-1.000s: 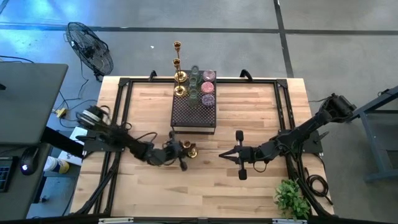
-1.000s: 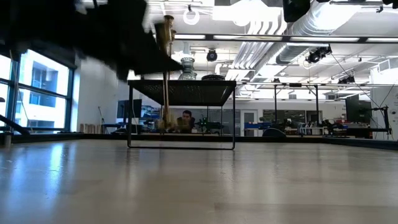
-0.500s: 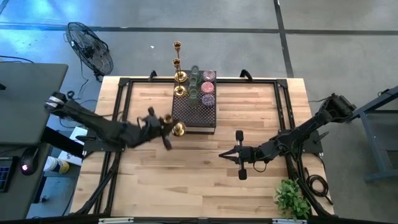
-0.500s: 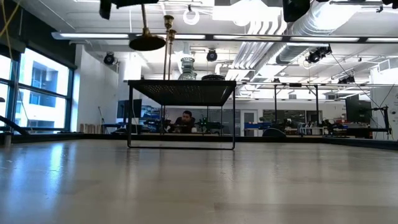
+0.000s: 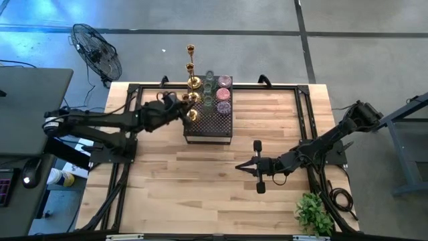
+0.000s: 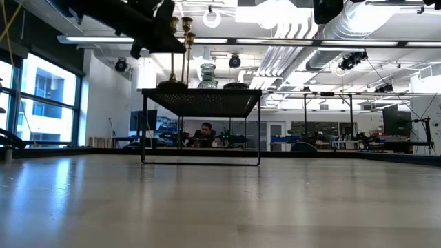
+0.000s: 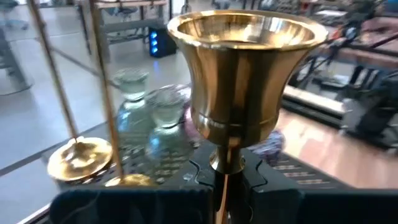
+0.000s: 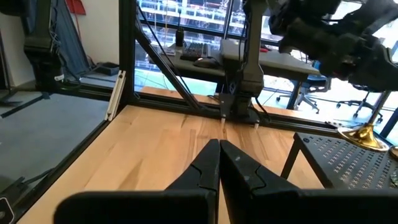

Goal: Pick & Place candle stick holders
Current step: Put the gold candle holder on the shelf

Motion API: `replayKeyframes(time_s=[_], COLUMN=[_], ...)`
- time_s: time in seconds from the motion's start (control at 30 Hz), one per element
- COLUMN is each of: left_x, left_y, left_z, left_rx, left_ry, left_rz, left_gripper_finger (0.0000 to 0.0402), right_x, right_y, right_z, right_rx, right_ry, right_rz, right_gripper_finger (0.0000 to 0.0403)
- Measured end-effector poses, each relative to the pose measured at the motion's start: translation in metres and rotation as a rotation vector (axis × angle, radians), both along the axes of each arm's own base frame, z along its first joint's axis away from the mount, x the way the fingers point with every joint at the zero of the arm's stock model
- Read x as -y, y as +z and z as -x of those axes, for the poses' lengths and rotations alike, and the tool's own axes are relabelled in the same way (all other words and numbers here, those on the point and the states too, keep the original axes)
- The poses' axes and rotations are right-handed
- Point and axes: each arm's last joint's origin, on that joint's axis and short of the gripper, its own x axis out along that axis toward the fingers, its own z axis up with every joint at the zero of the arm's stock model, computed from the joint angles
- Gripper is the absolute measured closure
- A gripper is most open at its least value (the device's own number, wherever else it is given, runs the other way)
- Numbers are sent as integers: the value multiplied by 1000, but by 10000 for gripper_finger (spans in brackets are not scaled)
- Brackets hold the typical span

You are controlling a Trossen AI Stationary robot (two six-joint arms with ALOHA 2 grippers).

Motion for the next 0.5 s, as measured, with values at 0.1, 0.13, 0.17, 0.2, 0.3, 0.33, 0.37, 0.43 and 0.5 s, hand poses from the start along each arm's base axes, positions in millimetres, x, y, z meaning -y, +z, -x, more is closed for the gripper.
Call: replayKeyframes(time_s=[0.1,0.13,0.17,0.2,0.3,0.33,0.37,0.43,0.5], left_x=[-8,-10,-12,-14,-16,-18,-18,-19,-20], left_y=[-1,-1,-3,-4,-8,-10,-12,-16,-18], left_z=[2,2,1,0,-3,-5,-7,-11,-14], left_rx=[-16,-21,-27,-31,-51,-51,-60,-76,-72], left_ry=[21,28,34,35,41,43,44,50,55], left_rz=[-7,-11,-11,-9,-11,-11,-10,-12,-15], left_gripper_finger=[396,396,396,396,396,396,396,396,396], right_x=[0,0,0,0,0,0,0,0,0], right_y=[0,0,0,0,0,0,0,0,0], right_z=[0,0,0,0,0,0,0,0,0], right_rx=[-2,-1,-1,-1,2,2,2,2,2], right_ry=[0,1,0,0,1,1,1,1,1], right_rz=[8,9,9,9,7,7,7,7,7], right_gripper_finger=[402,402,401,401,402,402,402,401,402])
